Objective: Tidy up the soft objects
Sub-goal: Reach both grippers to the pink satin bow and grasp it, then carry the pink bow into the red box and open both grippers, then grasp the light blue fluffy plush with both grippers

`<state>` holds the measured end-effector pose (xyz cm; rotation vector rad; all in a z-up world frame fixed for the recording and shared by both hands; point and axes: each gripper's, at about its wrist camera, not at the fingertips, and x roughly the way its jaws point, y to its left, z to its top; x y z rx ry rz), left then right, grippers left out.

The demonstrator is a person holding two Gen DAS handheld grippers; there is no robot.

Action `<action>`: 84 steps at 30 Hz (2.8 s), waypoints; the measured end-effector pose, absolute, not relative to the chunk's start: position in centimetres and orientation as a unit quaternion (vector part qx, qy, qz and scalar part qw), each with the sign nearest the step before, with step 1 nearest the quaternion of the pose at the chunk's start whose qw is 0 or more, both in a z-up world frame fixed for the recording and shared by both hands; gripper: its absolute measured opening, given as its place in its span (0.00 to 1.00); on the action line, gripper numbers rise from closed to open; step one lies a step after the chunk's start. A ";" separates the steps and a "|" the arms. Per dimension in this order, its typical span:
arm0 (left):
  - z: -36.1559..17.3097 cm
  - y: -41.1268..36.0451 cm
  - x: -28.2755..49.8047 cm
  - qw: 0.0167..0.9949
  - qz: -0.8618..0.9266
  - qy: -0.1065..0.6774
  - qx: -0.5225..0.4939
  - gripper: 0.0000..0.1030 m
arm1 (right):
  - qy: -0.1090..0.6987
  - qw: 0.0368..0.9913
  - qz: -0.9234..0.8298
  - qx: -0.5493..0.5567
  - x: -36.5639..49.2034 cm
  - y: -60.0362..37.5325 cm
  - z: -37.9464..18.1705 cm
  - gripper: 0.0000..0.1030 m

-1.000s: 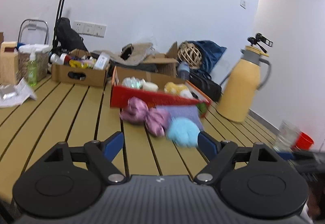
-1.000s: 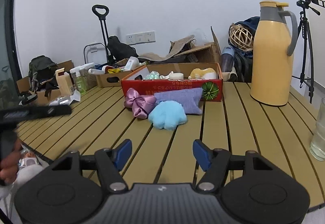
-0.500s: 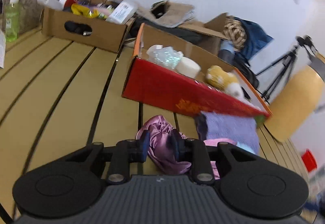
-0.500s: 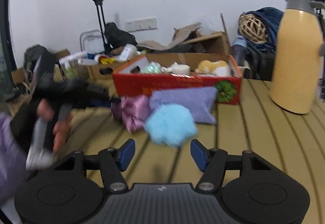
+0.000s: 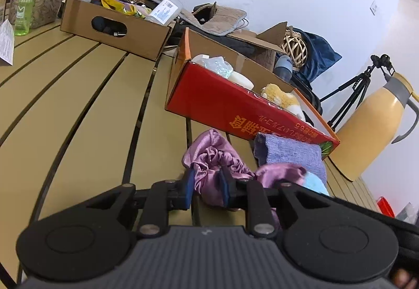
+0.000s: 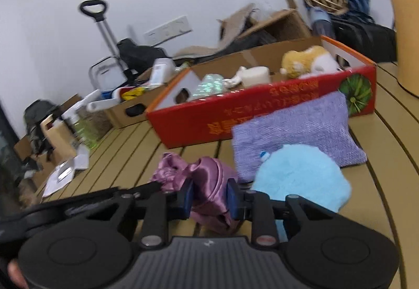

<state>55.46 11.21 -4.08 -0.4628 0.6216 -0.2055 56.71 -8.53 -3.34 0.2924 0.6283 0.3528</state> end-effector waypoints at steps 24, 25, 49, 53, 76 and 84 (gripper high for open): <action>4.0 1.9 74.5 0.928 -0.135 0.311 -0.156 0.14 | 0.304 0.934 0.161 0.095 74.9 -15.5 3.9 0.10; 3.7 1.4 75.6 0.929 -0.125 0.317 -0.144 0.14 | 0.316 0.931 0.157 0.093 76.4 -15.3 3.2 0.10; 12.0 5.2 56.9 0.967 -0.103 0.235 -0.001 0.57 | 0.267 0.947 0.171 0.045 64.8 -18.7 11.4 0.57; 10.7 4.5 47.8 0.981 -0.087 0.171 0.024 0.73 | 0.225 0.958 0.175 0.024 56.2 -19.8 11.5 0.66; 2.9 0.0 30.3 0.974 -0.113 0.196 -0.014 0.85 | 0.245 0.950 0.163 0.099 33.1 -22.3 0.1 0.76; 2.5 0.7 40.3 0.966 -0.129 0.220 -0.040 0.77 | 0.242 0.953 0.165 0.083 40.7 -21.4 0.5 0.75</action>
